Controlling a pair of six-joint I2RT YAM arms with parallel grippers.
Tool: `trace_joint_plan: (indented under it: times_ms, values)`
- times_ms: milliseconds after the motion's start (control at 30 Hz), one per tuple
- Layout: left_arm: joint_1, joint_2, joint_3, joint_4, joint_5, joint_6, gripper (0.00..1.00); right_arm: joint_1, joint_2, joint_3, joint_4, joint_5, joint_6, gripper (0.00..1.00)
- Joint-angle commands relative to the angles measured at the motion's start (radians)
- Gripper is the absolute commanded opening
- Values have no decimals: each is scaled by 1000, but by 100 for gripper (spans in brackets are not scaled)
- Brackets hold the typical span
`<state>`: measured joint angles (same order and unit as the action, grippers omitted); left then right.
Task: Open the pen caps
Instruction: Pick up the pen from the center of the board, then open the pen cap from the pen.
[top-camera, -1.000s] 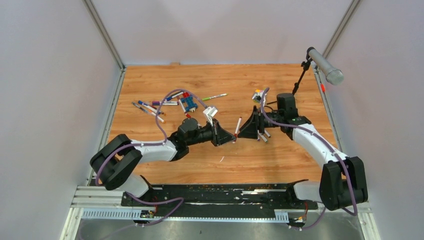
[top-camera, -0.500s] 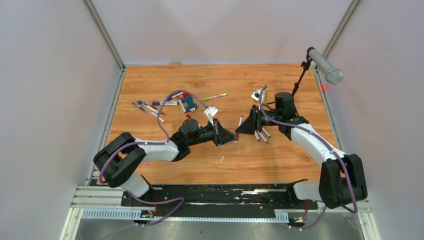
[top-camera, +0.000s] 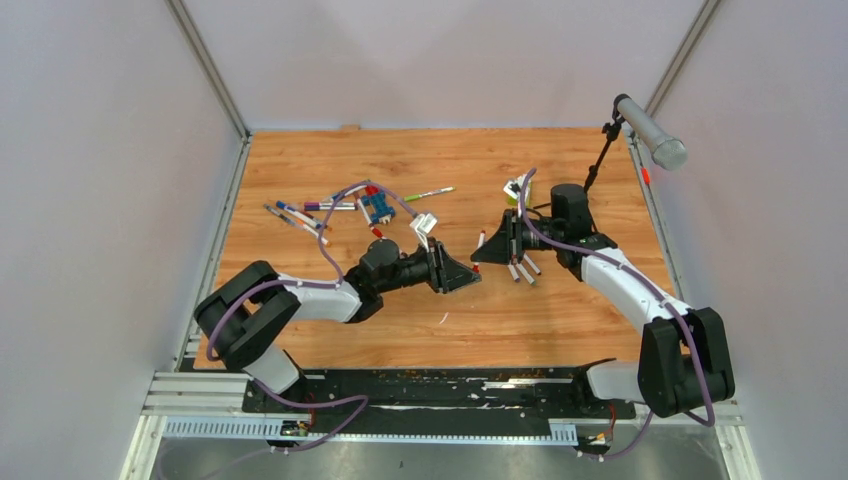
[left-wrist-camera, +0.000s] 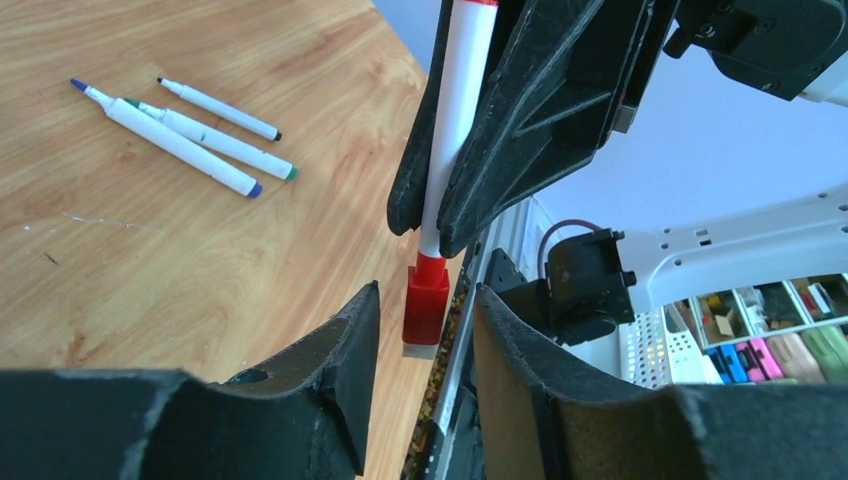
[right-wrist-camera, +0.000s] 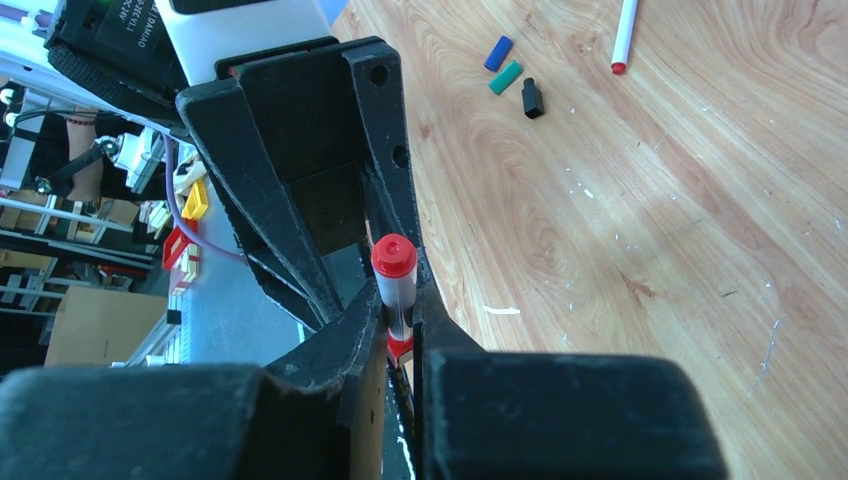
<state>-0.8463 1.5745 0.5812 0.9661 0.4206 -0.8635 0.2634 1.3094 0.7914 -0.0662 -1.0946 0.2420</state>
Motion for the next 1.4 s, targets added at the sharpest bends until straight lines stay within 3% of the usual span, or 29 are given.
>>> trace_joint_plan:
  times_ms: [0,167,333,367,467,500,700,900,1167,1367]
  values:
    - [-8,15,19,45,13,-15,47,2,-20,-3,58,-26,19,0]
    - [-10,27,22,57,13,-22,45,3,-16,-4,58,-27,21,0]
    - [-11,36,32,59,10,-26,35,3,-8,-5,59,-23,22,0]
    - [-11,37,34,61,10,-26,31,3,-7,-5,59,-21,23,0]
    - [-12,47,43,67,28,-26,1,4,-3,0,51,-13,15,0]
    - [-13,50,43,68,33,-27,0,4,0,8,46,-2,11,0]
    - [-29,9,-45,9,29,13,0,2,95,278,-112,122,-51,0]
    - [-47,-9,-212,153,-34,-32,0,17,190,516,-92,250,35,0]
    - [-52,27,-264,223,-15,-57,0,20,205,571,-4,323,120,0]
    - [-55,-3,-260,130,-3,-26,0,21,240,629,-33,365,89,0]
